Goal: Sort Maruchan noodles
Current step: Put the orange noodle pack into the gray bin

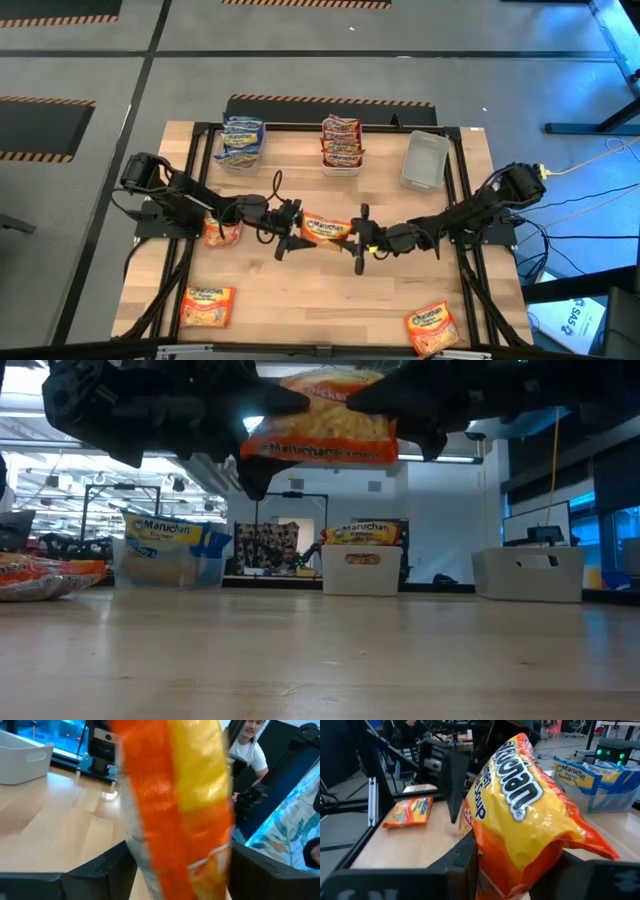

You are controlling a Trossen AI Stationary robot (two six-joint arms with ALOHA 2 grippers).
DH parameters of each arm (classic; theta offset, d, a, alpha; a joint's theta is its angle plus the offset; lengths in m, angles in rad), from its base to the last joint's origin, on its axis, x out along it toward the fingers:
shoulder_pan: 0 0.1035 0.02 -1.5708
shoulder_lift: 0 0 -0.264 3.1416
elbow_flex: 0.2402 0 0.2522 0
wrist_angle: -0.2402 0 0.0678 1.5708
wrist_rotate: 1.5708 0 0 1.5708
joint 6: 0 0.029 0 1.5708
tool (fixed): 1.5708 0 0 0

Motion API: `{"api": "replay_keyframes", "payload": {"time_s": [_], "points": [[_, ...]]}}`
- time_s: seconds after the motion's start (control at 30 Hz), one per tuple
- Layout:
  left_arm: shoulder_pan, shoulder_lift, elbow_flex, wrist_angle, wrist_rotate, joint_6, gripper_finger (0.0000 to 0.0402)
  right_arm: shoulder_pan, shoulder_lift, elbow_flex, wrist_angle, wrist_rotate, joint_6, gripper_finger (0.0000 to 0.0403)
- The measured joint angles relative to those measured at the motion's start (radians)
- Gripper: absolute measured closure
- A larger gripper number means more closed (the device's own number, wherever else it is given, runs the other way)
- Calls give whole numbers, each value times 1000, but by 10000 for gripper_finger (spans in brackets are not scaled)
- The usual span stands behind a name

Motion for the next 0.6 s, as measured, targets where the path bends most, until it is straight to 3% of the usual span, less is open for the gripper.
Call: {"api": "replay_keyframes", "payload": {"time_s": [0.37,0.5,0.6], "points": [[1,0,0,-5,-13,28,231,-7,-1,10,2,-20,66,239],[0,0,0,-8,-5,53,237,-7,-12,9,-19,-96,62,198],[0,0,0,-29,1,78,239,-6,-93,9,-132,-160,35,176]]}}
